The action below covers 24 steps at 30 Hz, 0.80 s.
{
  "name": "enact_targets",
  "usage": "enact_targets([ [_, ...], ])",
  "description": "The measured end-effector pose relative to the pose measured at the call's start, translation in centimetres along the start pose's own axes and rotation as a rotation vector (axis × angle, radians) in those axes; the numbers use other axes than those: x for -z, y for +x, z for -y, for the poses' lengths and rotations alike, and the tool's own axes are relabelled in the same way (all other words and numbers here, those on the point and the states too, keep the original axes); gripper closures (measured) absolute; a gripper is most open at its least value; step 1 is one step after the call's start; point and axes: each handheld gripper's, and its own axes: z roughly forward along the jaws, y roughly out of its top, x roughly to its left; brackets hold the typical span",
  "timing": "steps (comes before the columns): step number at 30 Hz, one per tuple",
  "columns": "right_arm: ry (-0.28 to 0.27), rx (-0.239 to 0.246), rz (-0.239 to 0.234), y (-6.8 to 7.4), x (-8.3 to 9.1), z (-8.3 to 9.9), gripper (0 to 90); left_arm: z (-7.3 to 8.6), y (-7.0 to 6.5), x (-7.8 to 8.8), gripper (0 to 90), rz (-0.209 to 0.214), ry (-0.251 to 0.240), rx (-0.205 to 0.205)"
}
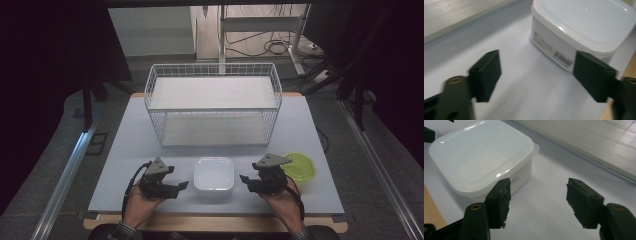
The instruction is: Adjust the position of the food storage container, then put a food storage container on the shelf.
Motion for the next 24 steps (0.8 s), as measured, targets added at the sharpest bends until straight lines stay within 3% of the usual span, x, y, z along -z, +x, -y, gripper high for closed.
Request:
enact_targets([
  [4,-0.009,0.005,-0.032,0.2,0.2,0.3,28.4,0.5,-0.3,0.3,11.2,-0.009,-0.001,-0.020],
  [9,-0.010,-0.005,-0.067,0.2,0.3,0.8,21.0,1.0,-0.4,0.6,6.7,0.005,0.005,-0.006],
  [19,-0.008,-0.017,-0.085,0.0,0.4,1.4,11.4,1.4,-0.4,0.8,3.9,-0.001,-0.017,-0.029],
  [24,0.003,-0.026,-0.094,0.0,0.1,1.5,6.9,1.4,-0.5,0.8,3.7,0.007,-0.054,-0.027],
])
